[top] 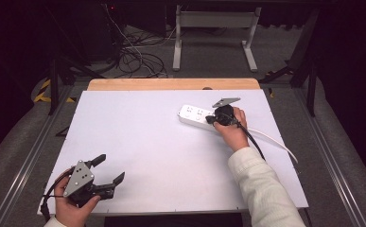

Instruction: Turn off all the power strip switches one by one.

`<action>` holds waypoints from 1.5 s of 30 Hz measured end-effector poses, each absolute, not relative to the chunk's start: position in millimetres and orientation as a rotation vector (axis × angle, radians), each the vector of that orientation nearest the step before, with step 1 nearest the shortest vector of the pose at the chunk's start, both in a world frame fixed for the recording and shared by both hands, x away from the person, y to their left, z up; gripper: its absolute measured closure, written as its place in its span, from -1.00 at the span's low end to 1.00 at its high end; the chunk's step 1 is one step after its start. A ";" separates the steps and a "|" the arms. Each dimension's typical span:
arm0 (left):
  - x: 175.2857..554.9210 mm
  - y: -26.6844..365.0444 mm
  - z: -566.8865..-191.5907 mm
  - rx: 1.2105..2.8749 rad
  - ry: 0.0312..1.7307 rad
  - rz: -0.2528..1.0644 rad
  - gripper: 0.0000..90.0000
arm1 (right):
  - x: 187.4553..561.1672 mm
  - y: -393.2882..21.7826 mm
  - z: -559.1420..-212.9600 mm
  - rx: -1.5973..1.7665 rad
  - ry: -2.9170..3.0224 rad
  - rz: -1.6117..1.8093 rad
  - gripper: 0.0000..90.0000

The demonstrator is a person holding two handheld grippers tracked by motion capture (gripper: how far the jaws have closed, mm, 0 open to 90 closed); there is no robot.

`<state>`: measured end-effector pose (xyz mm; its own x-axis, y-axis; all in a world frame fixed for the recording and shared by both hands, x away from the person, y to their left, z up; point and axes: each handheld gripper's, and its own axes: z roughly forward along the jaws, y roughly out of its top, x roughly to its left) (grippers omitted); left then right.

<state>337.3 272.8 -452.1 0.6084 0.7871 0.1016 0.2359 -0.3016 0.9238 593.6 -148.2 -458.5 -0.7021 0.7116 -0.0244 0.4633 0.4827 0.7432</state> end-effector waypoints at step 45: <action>335.2 272.8 -450.6 1.833 0.818 0.696 -0.65 | 593.8 -146.1 -457.4 1.087 2.393 1.044 1.00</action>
